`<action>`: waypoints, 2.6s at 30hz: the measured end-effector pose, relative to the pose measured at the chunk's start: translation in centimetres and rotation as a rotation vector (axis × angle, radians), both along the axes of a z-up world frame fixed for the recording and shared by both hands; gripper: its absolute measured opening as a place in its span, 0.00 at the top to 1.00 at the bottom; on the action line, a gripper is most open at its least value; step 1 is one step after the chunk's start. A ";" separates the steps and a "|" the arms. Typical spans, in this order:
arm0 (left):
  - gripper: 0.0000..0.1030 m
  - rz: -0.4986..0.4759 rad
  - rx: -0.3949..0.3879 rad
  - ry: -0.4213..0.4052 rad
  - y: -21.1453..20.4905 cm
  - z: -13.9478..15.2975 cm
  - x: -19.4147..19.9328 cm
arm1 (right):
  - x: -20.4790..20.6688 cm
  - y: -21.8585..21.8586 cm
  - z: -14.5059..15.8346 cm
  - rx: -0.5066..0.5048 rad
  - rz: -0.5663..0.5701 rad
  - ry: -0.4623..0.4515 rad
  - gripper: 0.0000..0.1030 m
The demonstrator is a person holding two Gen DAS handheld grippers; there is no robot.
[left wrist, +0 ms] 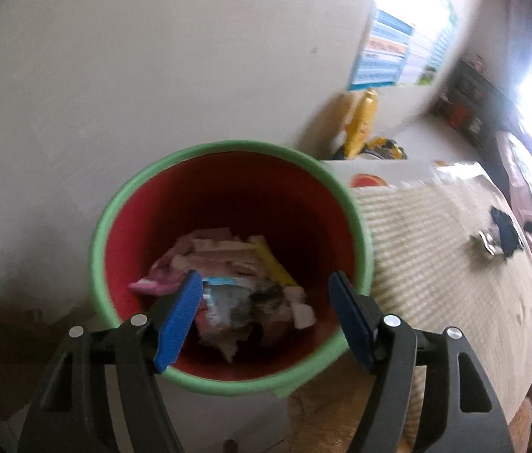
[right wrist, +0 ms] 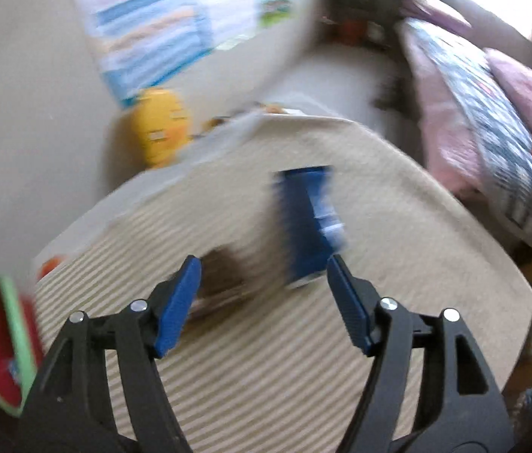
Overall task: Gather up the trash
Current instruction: 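Grasp the blue snack wrapper with the right gripper while the left grasps the brown cigarette box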
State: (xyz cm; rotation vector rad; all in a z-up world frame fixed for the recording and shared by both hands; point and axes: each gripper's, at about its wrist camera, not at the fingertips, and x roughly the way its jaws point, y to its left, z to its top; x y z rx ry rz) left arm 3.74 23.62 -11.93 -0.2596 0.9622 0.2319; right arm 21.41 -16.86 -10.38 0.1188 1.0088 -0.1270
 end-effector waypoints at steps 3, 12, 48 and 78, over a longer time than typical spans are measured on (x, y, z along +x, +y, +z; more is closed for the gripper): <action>0.35 -0.074 0.022 -0.002 -2.7 0.6 0.5 | 2.4 -2.3 -1.9 0.029 -0.057 0.061 0.33; 0.35 -0.314 0.045 0.001 -11.0 1.8 2.2 | 1.8 -4.1 -4.4 0.251 0.010 0.108 0.89; 0.28 -0.985 0.301 0.202 -34.3 -4.7 20.4 | -18.2 -9.2 -3.4 0.498 0.056 0.067 0.89; 0.53 -0.545 -0.013 -0.123 -21.0 7.8 2.7 | -15.3 -4.2 -4.3 0.216 0.053 0.138 0.38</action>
